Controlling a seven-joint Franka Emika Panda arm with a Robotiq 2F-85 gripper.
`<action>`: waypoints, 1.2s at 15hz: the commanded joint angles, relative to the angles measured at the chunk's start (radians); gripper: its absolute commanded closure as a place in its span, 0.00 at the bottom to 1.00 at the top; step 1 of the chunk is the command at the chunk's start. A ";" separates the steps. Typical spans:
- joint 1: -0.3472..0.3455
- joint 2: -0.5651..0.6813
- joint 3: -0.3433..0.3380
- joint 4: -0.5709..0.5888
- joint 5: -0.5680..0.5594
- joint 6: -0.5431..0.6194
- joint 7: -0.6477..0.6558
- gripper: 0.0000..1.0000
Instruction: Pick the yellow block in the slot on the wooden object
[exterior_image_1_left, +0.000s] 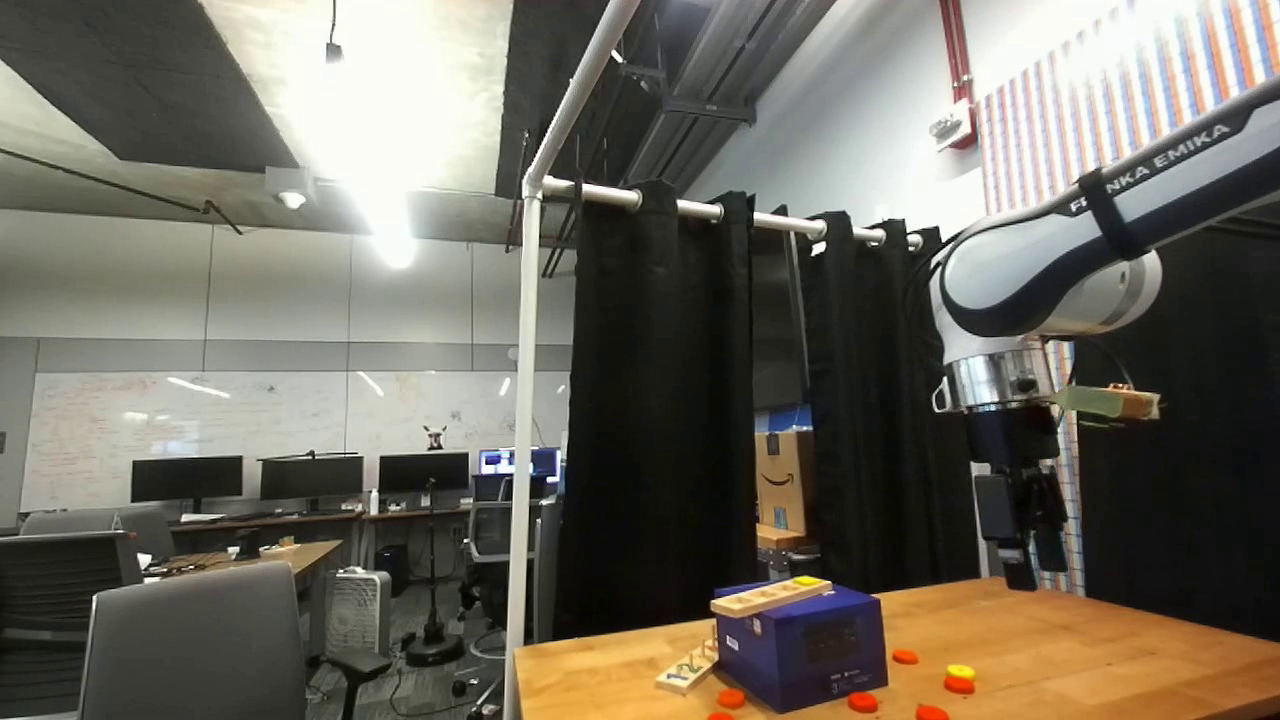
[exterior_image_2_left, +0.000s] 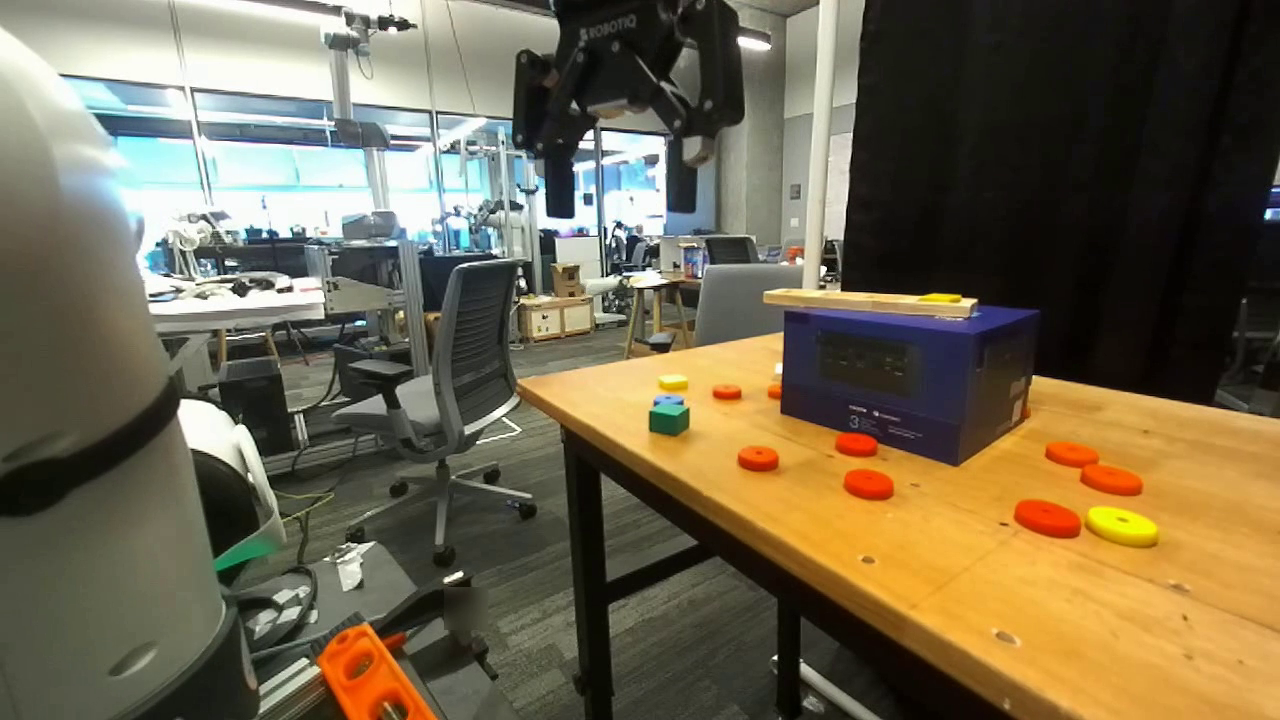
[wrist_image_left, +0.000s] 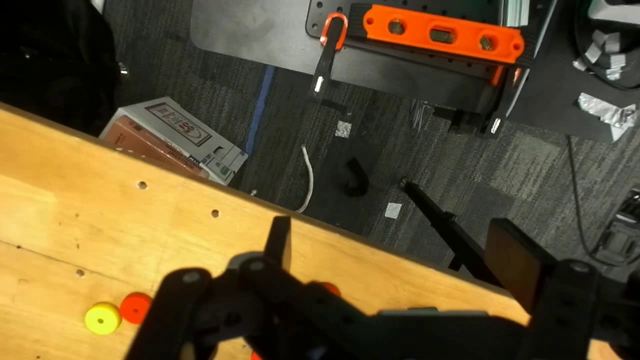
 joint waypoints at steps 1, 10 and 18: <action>-0.010 -0.085 -0.038 0.018 0.073 -0.072 0.080 0.00; -0.067 -0.117 -0.060 0.010 0.158 -0.068 0.222 0.00; -0.079 -0.121 -0.059 0.010 0.165 -0.068 0.246 0.00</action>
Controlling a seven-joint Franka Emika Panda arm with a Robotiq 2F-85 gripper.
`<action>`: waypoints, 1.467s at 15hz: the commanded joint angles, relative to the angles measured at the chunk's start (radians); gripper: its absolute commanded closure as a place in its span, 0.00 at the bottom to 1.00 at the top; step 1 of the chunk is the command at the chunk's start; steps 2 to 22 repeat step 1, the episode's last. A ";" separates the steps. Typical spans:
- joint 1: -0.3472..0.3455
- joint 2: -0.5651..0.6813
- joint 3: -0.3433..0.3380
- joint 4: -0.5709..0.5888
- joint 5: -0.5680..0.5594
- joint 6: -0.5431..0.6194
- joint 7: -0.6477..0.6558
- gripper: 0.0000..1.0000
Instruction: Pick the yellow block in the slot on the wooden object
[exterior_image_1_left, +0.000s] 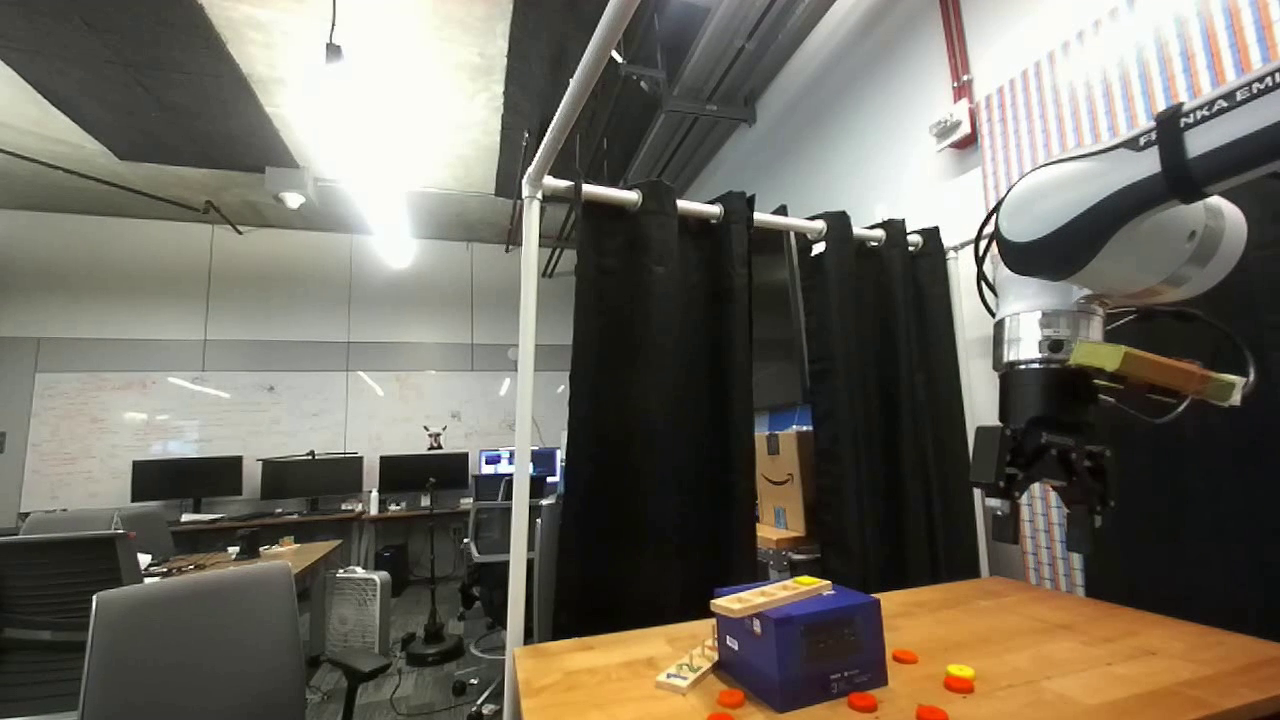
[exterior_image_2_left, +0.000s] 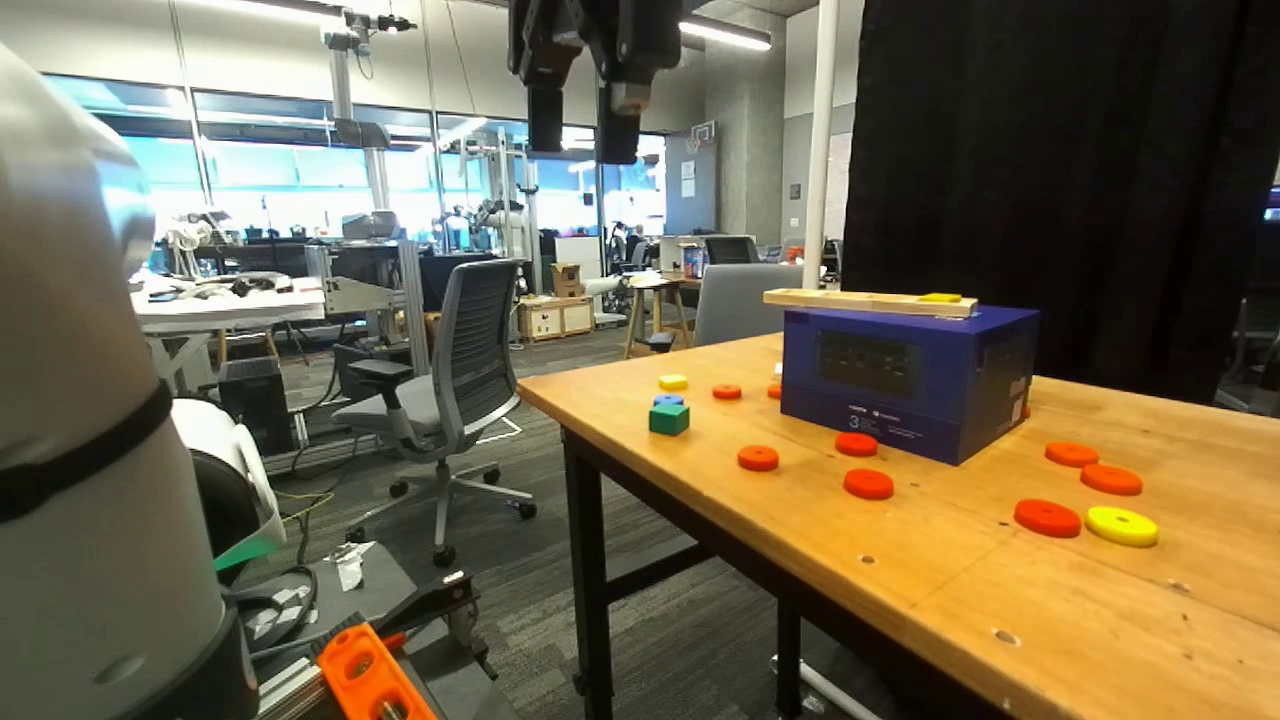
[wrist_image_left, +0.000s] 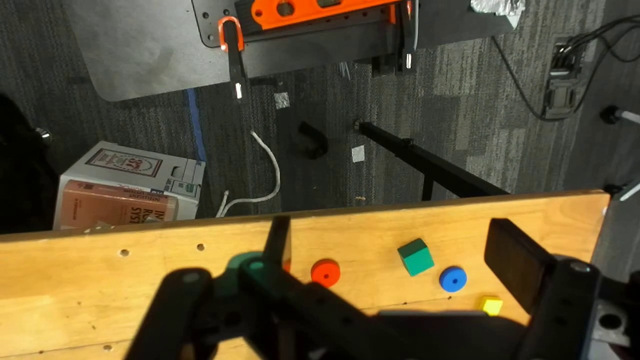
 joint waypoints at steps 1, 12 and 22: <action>-0.008 0.002 0.005 0.002 0.005 -0.002 -0.006 0.00; -0.008 0.002 0.005 0.002 0.005 -0.002 -0.006 0.00; -0.008 0.002 0.005 0.002 0.005 -0.002 -0.006 0.00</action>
